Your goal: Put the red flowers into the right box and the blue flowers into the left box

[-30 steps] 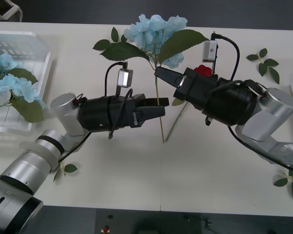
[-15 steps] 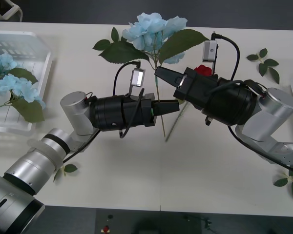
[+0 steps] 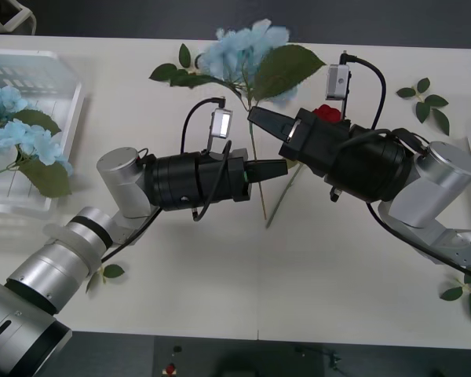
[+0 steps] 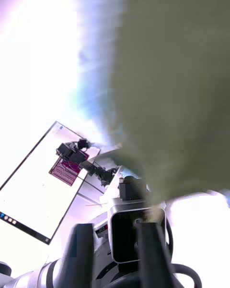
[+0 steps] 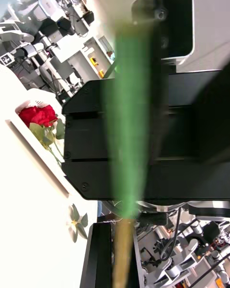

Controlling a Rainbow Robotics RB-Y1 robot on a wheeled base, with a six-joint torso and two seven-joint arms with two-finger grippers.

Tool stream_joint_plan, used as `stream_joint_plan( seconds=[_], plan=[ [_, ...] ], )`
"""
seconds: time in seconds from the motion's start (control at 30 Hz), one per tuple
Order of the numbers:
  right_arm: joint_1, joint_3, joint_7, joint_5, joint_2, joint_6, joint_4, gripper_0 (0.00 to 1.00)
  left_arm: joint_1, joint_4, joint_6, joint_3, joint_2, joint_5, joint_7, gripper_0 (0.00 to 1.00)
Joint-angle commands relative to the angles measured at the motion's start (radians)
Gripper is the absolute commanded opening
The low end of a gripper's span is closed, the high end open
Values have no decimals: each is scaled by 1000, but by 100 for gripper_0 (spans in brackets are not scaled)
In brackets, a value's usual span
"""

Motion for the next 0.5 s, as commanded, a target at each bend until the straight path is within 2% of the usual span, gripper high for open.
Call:
stream_joint_plan(
  seconds=[0.03, 0.2, 0.5],
  plan=[
    [-19, -18, -3, 3, 0, -6, -14, 100, -22, -28, 6, 6, 26, 27, 29, 0],
    [-19, -18, -3, -1, 0, -9, -14, 100, -19, -27, 56, 33, 101, 60, 29, 0],
    [-19, -18, -3, -4, -10, -16, -14, 100, -22, -28, 214, 216, 349, 87, 29, 0]
  ],
)
